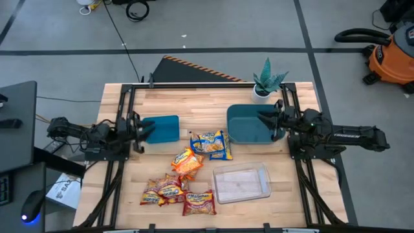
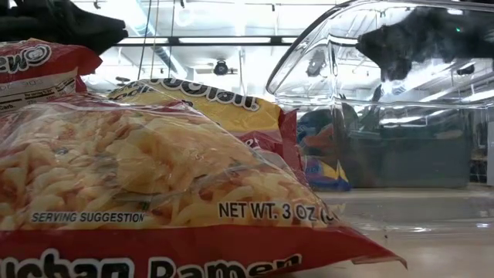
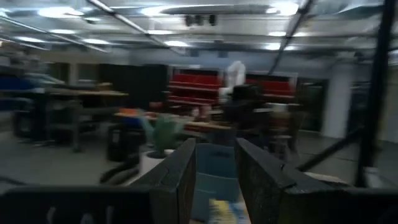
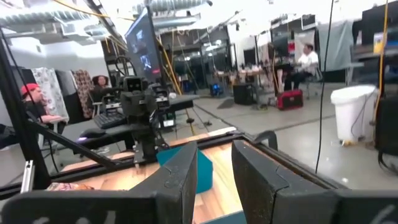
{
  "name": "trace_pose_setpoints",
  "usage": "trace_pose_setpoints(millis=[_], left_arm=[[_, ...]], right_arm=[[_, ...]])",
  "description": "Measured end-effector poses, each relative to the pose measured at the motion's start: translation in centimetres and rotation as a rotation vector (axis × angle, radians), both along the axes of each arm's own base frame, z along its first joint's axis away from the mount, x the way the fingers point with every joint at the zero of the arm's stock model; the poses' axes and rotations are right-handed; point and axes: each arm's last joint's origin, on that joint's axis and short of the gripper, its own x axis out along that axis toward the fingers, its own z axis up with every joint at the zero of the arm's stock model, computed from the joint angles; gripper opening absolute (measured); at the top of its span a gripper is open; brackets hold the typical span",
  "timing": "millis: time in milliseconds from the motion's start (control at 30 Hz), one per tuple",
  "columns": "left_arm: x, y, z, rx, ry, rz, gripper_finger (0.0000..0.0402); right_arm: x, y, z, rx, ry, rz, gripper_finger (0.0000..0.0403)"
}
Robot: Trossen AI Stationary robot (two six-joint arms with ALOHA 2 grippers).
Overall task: Sort Maruchan noodles
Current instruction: Put the blue noodle pack into the dark blue bin
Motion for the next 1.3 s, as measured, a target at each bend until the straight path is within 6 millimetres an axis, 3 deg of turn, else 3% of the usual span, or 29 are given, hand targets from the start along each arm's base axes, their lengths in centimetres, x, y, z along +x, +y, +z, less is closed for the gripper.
trace_pose_setpoints(millis=[233, 667, 967, 1300], left_arm=[[0.1, 0.0, 0.1, 0.049, -0.005, -0.05, 0.0117], [0.2, 0.0, -0.2, -0.016, -0.003, -0.098, 0.0117], [0.4, -0.1, -0.5, -0.073, 0.014, -0.115, 0.0117], [0.8, -0.1, -0.9, -0.077, 0.059, -0.086, 0.0117]], right_arm=[[3.5, -0.7, 3.7, 0.025, 0.101, -0.001, 0.0106], [12.0, -2.1, 6.5, -0.035, 0.592, 0.005, 0.0106], [16.4, -0.5, 6.4, -0.1, 0.876, 0.128, 0.0116], [20.7, 3.2, 5.3, -0.212, 1.105, 0.303, 0.0185]])
